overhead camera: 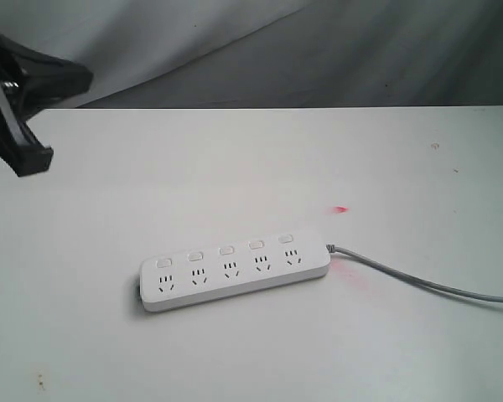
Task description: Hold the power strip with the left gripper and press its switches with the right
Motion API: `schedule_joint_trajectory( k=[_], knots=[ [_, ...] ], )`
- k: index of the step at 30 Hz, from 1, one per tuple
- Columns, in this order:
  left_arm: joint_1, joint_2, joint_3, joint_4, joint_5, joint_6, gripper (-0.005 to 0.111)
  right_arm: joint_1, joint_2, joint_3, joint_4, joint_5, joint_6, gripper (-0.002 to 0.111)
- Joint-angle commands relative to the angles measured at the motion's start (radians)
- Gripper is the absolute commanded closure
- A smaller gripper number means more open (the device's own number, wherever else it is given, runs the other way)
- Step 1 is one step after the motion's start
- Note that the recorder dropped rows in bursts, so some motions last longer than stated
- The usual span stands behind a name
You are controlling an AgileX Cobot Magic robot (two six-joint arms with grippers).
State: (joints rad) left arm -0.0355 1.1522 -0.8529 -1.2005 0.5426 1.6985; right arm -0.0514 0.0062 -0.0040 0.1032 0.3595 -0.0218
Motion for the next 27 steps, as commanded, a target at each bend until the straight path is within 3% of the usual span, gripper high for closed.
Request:
schedule_joint_trajectory(
  k=[1,12,16,19,25,27],
  knots=[
    [-0.003,-0.116,-0.002,-0.031,0.012,-0.263,0.106,-0.009,-0.006,0.004,0.003,-0.004,0.001,0.108],
    [-0.003,-0.298,-0.002,-0.022,-0.002,-0.261,0.106,-0.009,-0.006,0.004,0.003,-0.004,0.001,0.108],
    [-0.003,-0.375,-0.002,0.141,0.019,-0.318,0.106,-0.009,-0.006,0.004,0.003,-0.004,0.001,0.108],
    [-0.003,-0.458,0.012,0.354,0.010,-0.625,0.106,-0.009,-0.006,0.004,0.003,-0.004,0.001,0.108],
    [-0.003,-0.660,0.115,0.929,-0.139,-1.513,0.106,-0.009,-0.006,0.004,0.003,-0.004,0.001,0.108],
    [-0.003,-0.746,0.177,1.012,-0.187,-1.591,0.106,-0.009,-0.006,0.004,0.003,-0.004,0.001,0.108]
  ],
)
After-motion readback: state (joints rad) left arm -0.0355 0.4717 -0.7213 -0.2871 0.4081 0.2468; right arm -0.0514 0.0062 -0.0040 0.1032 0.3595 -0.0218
